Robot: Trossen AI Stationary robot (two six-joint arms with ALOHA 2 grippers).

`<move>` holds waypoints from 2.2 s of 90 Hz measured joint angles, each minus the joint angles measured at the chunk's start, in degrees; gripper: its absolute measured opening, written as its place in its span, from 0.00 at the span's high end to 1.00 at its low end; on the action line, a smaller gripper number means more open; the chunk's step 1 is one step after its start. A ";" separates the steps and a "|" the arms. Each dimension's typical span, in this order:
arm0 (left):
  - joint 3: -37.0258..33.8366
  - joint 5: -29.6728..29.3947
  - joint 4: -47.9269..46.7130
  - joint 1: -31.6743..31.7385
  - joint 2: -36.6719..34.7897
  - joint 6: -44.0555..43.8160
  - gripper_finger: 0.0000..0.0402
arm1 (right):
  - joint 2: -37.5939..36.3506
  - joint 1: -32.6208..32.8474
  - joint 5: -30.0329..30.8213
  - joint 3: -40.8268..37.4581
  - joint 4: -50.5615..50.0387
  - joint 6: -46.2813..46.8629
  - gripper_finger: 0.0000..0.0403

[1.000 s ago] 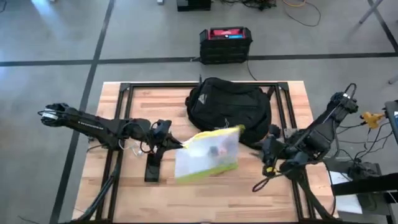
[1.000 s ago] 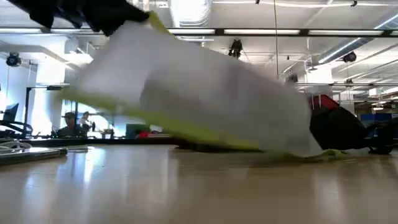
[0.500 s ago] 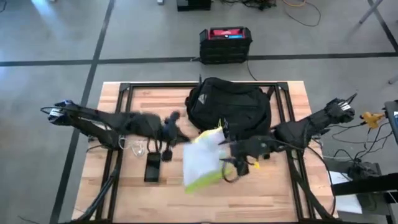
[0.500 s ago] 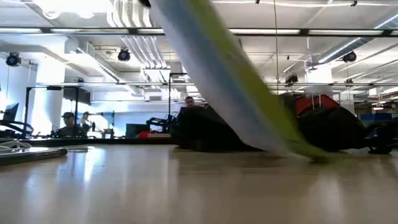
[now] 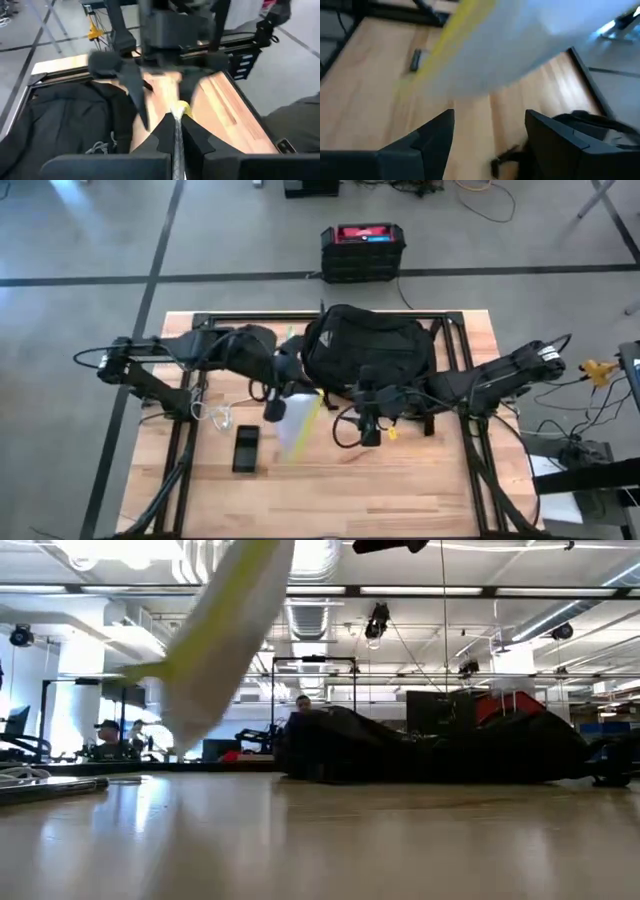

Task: Unpack backpack
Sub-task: Put the yellow green zip bag into the black backpack

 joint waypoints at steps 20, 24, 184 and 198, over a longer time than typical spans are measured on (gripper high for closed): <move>0.03 0.59 0.33 0.47 1.94 -1.16 1.00 | 4.50 -0.28 1.84 -1.29 9.99 7.32 0.38; 0.03 0.63 0.54 0.21 2.15 -1.53 1.00 | 5.74 -0.43 3.00 -1.37 10.34 7.25 0.38; -5.27 -1.84 -1.05 9.66 -0.93 9.86 0.76 | -1.11 15.80 13.10 0.85 -30.20 33.21 1.00; -9.60 -1.91 6.68 16.99 1.94 10.13 0.68 | -7.23 25.62 15.10 0.93 -44.26 51.89 1.00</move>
